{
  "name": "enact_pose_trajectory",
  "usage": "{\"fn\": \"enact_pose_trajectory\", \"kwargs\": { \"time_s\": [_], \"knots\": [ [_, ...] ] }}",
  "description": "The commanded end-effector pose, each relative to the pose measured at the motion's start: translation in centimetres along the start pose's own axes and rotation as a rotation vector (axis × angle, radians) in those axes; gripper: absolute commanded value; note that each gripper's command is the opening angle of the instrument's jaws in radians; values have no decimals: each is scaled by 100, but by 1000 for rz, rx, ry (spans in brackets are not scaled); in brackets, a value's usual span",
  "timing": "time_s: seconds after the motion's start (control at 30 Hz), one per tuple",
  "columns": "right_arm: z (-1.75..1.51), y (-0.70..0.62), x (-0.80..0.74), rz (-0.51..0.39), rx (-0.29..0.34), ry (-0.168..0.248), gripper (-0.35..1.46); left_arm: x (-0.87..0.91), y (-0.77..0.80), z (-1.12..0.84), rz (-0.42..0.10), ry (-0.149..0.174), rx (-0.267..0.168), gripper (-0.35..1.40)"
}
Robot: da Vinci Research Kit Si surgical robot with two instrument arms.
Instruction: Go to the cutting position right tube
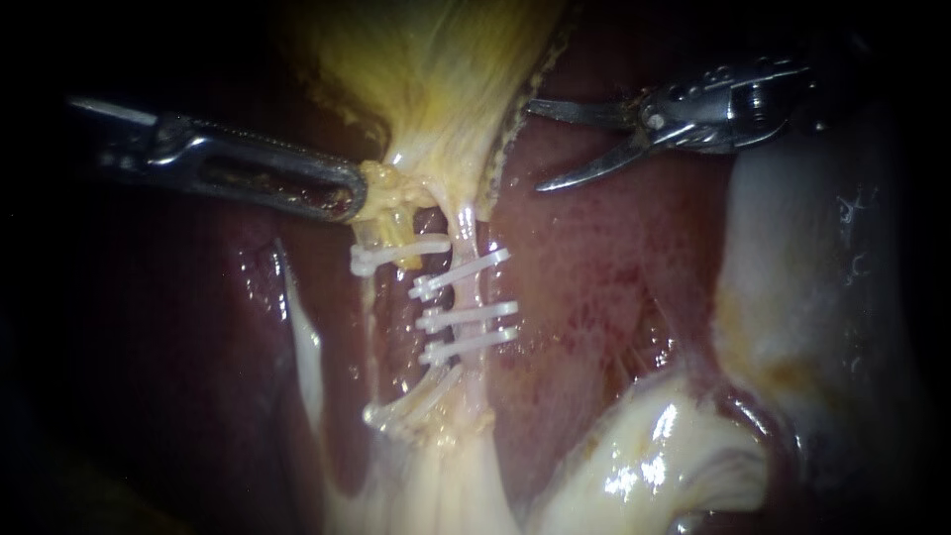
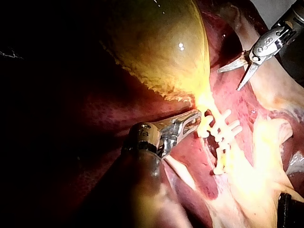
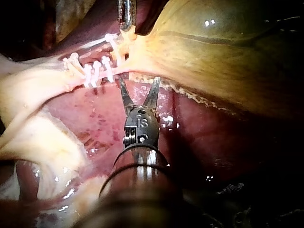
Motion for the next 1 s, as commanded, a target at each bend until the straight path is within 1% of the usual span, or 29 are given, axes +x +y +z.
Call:
{"fn": "enact_pose_trajectory", "kwargs": {
  "time_s": [0.03,0.23,0.33,0.47,0.63,0.7,0.77,0.87,1.0],
  "knots": [
    [0,0,0,0,1,0,138,0,0,0,1,0,1,-35],
    [-1,0,0,0,1,1,138,-1,0,-5,1,2,4,-35],
    [-1,0,0,0,1,1,138,-7,1,-17,-1,6,13,-35],
    [-1,0,0,0,1,1,138,-19,2,-43,-8,-1,-4,-35],
    [-2,0,-1,0,2,1,138,-38,7,-72,-21,-28,-31,-35],
    [-2,0,-1,0,2,1,138,-43,8,-79,-25,-36,-35,-35],
    [-2,0,-1,0,2,1,138,-45,8,-82,-28,-37,-37,-35],
    [-2,-1,-1,-1,2,1,138,-43,7,-81,-27,-38,-39,-35],
    [-3,-2,0,-1,23,5,140,-42,7,-79,-27,-39,-40,-35]
  ]
}}
